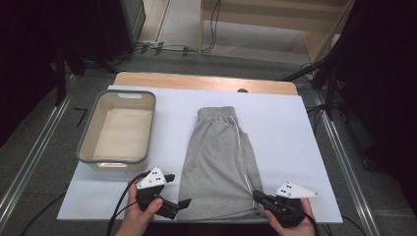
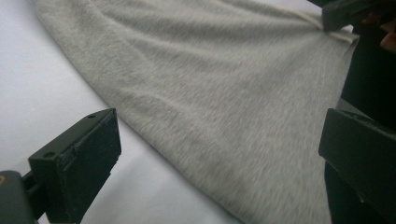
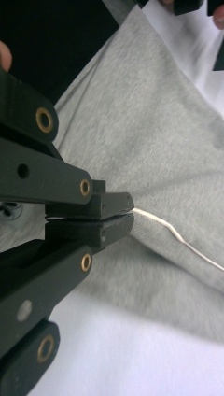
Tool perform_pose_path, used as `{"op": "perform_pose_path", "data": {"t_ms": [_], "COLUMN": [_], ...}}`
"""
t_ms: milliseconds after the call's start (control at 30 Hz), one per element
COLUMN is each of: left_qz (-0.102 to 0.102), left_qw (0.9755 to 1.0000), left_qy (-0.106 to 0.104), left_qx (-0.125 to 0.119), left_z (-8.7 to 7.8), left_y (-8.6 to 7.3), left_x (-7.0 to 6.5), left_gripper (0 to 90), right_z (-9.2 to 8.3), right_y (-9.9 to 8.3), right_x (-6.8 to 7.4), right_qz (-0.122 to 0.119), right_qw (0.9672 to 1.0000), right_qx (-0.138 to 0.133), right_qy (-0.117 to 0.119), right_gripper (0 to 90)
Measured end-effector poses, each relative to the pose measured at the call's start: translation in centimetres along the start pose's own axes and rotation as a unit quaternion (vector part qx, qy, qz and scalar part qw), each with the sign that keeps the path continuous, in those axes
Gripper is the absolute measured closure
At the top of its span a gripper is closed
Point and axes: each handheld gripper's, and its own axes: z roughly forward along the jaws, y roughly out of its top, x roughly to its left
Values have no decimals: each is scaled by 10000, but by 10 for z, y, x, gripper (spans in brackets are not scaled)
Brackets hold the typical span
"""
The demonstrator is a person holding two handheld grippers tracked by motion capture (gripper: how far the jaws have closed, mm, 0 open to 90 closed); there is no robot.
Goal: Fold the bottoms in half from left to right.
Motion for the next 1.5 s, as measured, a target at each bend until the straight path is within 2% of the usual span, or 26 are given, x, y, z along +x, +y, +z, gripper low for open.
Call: {"op": "perform_pose_path", "data": {"t_ms": [200, 267, 400, 433, 500, 533, 567, 633, 733, 833, 933, 1067, 1233, 1300, 1367, 1400, 1467, 1500], "left_qz": [-83, -145, -206, -180, -132, -122, -93, -69, -51, -21, 39, 45, 94, 113, 138, 149, 166, 169], "left_qw": [9997, 9996, 9987, 9986, 9986, 9987, 9988, 9990, 9994, 9999, 10000, 9999, 9999, 9998, 9998, 9998, 9997, 9997], "left_qy": [69, 98, 293, 341, 337, 326, 322, 308, 242, 105, 86, 72, 56, 40, 27, 27, 18, 16], "left_qx": [211, 237, 357, 368, 381, 367, 359, 321, 228, 123, 23, 77, 127, 139, 159, 163, 168, 170], "left_z": [6, 7, 9, 10, 10, 10, 10, 10, 9, 8, 7, 9, 10, 10, 10, 11, 11, 11], "left_y": [-1, -1, -2, -2, -2, -2, -2, -1, -1, 0, 0, 0, 0, 0, 0, -1, 0, 0], "left_x": [0, 0, -1, -2, -3, -4, -4, -4, -4, -5, -6, -6, -7, -7, -8, -8, -8, -8], "left_gripper": [0, 5, 91, 114, 144, 144, 144, 143, 125, 0, 0, 0, 0, 0, 0, 0, 0, 0], "right_z": [-11, -9, 2, 5, 7, 7, 6, 3, 3, 12, 28, 55, 84, 93, 99, 100, 99, 98], "right_y": [-7, -12, -17, -17, -17, -16, -14, -5, 13, 30, 45, 60, 68, 68, 68, 68, 69, 70], "right_x": [-8, -10, -14, -15, -17, -17, -18, -20, -25, -31, -38, -49, -59, -63, -66, -66, -64, -63], "right_qz": [64, 128, 88, 93, 42, -26, -67, -63, -100, -59, -30, 38, 304, 403, 481, 471, 366, 318], "right_qw": [9998, 9996, 9987, 9985, 9983, 9987, 9991, 9998, 9999, 9997, 9998, 9999, 9993, 9987, 9984, 9984, 9990, 9991], "right_qx": [13, 153, 468, 511, 574, 493, 395, 171, -121, -213, -178, -47, 90, 206, 249, 273, 261, 257], "right_qy": [-177, -181, -181, -169, -102, -104, -100, -6, -12, -50, -103, -99, -193, -234, -132, -119, -78, -127], "right_gripper": [866, 865, 841, 813, 621, 548, 511, 496, 513, 559, 590, 598, 536, 543, 631, 711, 817, 829]}}
